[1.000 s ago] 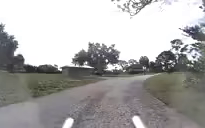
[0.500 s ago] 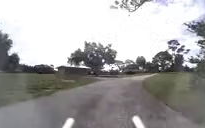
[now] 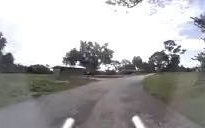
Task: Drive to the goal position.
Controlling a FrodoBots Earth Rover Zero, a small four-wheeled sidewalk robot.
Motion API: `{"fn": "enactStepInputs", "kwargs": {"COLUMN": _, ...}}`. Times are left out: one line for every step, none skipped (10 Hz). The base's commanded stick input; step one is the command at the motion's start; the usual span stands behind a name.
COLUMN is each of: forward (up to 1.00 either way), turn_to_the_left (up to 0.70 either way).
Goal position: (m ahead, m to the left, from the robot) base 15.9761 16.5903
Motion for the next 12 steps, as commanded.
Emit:
{"fn": "enactStepInputs", "kwargs": {"forward": 0.69, "turn_to_the_left": 0.03}}
{"fn": "enactStepInputs", "kwargs": {"forward": 0.69, "turn_to_the_left": 0.03}}
{"fn": "enactStepInputs", "kwargs": {"forward": 0.69, "turn_to_the_left": 0.03}}
{"fn": "enactStepInputs", "kwargs": {"forward": 0.69, "turn_to_the_left": 0.03}}
{"fn": "enactStepInputs", "kwargs": {"forward": 0.69, "turn_to_the_left": 0.03}}
{"fn": "enactStepInputs", "kwargs": {"forward": 0.69, "turn_to_the_left": 0.03}}
{"fn": "enactStepInputs", "kwargs": {"forward": 0.69, "turn_to_the_left": 0.03}}
{"fn": "enactStepInputs", "kwargs": {"forward": 0.69, "turn_to_the_left": 0.03}}
{"fn": "enactStepInputs", "kwargs": {"forward": 0.69, "turn_to_the_left": 0.03}}
{"fn": "enactStepInputs", "kwargs": {"forward": 0.69, "turn_to_the_left": 0.03}}
{"fn": "enactStepInputs", "kwargs": {"forward": 0.69, "turn_to_the_left": 0.03}}
{"fn": "enactStepInputs", "kwargs": {"forward": 0.69, "turn_to_the_left": 0.03}}
